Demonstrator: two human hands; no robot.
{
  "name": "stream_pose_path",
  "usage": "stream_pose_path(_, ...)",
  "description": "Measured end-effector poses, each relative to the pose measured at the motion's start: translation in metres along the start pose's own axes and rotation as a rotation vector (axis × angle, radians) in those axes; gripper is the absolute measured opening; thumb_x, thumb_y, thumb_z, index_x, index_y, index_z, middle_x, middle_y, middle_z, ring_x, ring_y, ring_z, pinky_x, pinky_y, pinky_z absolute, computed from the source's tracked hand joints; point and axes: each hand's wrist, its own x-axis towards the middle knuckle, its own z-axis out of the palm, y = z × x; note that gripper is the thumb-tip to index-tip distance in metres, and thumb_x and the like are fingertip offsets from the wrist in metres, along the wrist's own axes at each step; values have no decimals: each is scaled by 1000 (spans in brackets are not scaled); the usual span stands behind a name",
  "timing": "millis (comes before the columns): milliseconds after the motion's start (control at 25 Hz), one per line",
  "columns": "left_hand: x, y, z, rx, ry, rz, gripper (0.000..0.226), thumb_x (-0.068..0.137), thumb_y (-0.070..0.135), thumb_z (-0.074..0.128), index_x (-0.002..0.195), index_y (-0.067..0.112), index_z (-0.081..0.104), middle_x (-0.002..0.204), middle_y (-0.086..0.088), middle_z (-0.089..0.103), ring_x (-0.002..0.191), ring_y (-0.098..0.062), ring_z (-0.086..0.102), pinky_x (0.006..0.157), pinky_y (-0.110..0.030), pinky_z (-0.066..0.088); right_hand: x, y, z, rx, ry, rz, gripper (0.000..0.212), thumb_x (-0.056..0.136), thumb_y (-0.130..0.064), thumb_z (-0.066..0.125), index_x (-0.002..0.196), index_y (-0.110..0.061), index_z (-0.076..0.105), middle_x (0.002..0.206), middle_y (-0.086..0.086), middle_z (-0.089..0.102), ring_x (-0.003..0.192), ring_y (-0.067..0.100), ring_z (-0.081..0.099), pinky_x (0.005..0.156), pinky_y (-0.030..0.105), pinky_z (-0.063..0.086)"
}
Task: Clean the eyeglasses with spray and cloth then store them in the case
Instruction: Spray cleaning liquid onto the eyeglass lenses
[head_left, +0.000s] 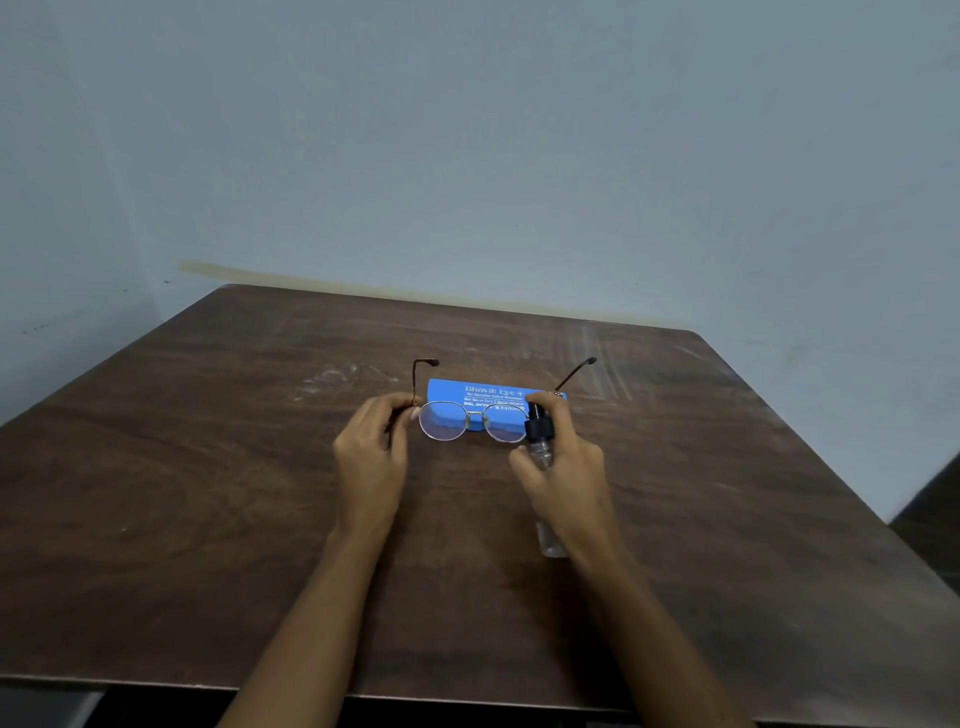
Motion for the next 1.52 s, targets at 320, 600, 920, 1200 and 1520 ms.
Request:
stream_pose_path(320, 1, 1, -1, 1, 22, -7, 11, 80, -4, 61, 87, 3, 66, 83, -4, 67, 79, -3, 56, 71, -15, 46, 2, 2, -1, -33, -35, 34, 57, 75, -14, 56, 124, -39, 42, 91, 4, 68, 76, 24, 61, 71, 36, 51)
stream_pose_path(600, 1, 1, -2, -4, 25, -5, 11, 80, -5, 61, 86, 2, 66, 83, -9, 69, 78, -6, 57, 71, -24, 48, 3, 5, 0, -14, -26, 40, 51, 72, -14, 57, 115, -38, 45, 83, 3, 65, 69, 24, 57, 64, 30, 44)
stream_pose_path(920, 1, 1, -1, 5, 32, -13, 12, 79, -6, 61, 86, 2, 66, 82, -7, 68, 78, -5, 56, 70, -21, 47, 3, 3, -1, -10, 5, 4, 51, 72, -11, 58, 117, -34, 47, 78, 3, 65, 65, 23, 56, 62, 29, 43)
stream_pose_path(1200, 1, 1, -1, -16, 31, -25, 12, 79, -4, 62, 87, 4, 66, 84, 4, 62, 77, -3, 56, 70, -18, 47, 0, 1, -2, 9, -2, 0, 59, 73, -14, 57, 118, -47, 40, 84, 3, 66, 69, 24, 60, 66, 35, 49)
stream_pose_path(1520, 3, 7, -3, -121, -15, -213, 10, 80, 3, 64, 88, 8, 68, 82, 4, 67, 67, 2, 62, 68, 0, 43, -6, 2, -5, 54, 59, -79, 62, 74, -9, 58, 119, -48, 41, 81, -6, 65, 63, 10, 58, 61, 21, 45)
